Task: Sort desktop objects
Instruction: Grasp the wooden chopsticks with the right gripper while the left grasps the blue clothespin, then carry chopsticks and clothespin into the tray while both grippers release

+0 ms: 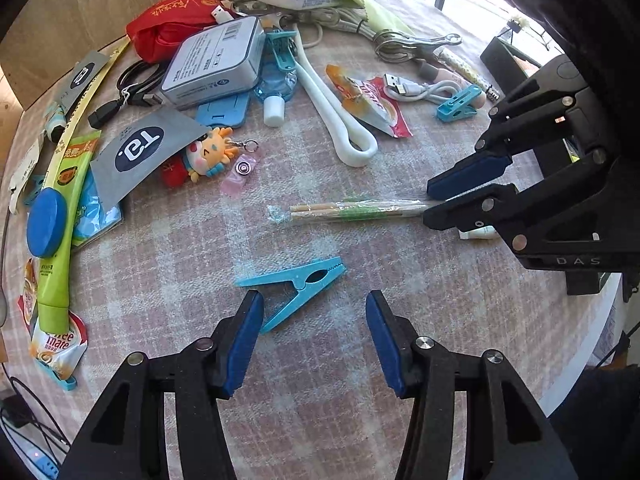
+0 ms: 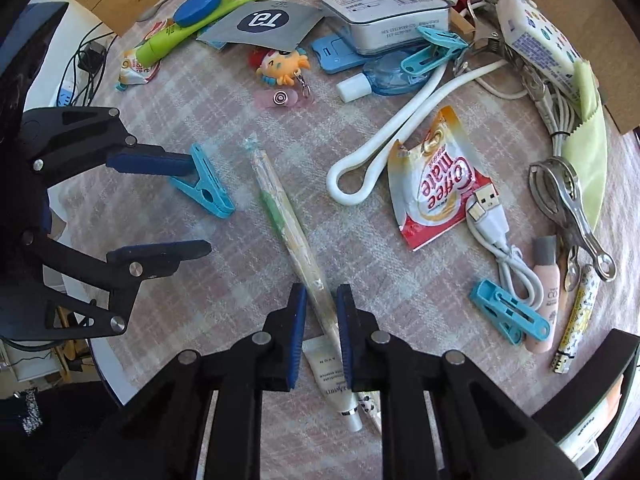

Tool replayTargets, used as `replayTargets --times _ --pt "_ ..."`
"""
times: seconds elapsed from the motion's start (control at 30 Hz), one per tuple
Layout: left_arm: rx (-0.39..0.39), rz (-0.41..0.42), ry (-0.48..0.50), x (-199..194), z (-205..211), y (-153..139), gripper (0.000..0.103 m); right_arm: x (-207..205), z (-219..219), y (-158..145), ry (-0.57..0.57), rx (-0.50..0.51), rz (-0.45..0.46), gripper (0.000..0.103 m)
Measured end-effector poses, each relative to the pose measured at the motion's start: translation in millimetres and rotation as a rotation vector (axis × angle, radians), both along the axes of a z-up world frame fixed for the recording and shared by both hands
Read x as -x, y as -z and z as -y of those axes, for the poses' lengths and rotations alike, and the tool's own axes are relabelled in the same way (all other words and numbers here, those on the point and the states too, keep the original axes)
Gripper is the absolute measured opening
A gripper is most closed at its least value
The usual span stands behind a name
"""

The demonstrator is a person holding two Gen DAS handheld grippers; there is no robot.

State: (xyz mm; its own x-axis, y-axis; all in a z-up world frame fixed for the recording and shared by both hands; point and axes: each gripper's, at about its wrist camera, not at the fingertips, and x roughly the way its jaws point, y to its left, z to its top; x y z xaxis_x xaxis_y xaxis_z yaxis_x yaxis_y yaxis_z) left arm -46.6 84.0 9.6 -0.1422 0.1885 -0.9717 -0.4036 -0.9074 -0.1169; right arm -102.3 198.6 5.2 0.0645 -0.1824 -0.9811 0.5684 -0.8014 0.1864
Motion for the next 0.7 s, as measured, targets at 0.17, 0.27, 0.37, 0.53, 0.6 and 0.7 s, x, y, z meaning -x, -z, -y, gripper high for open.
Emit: replayTargets --times 0.17,0.27,0.37,0.53,0.6,0.7 --pt "-0.003 0.005 -0.066 -3 9 -1 0.004 -4 -3 -3 0.064 0.050 -0.003 0.006" --pt "-0.006 -0.004 -0.109 -8 15 -2 0.004 -4 -10 -7 0.117 0.090 0.002 0.005" --pt "-0.029 -0.007 -0.166 -13 23 -8 0.004 -2 -21 -15 0.175 0.146 0.029 0.005" --pt "-0.086 -0.027 -0.244 -22 34 -27 0.004 -7 -58 -37 0.241 0.215 0.027 0.005" --pt "-0.106 -0.039 -0.259 -30 27 -38 0.004 -16 -73 -37 0.280 0.247 0.041 0.005" --pt "-0.126 -0.058 -0.258 -38 13 -55 0.004 -22 -89 -46 0.328 0.270 0.034 0.005"
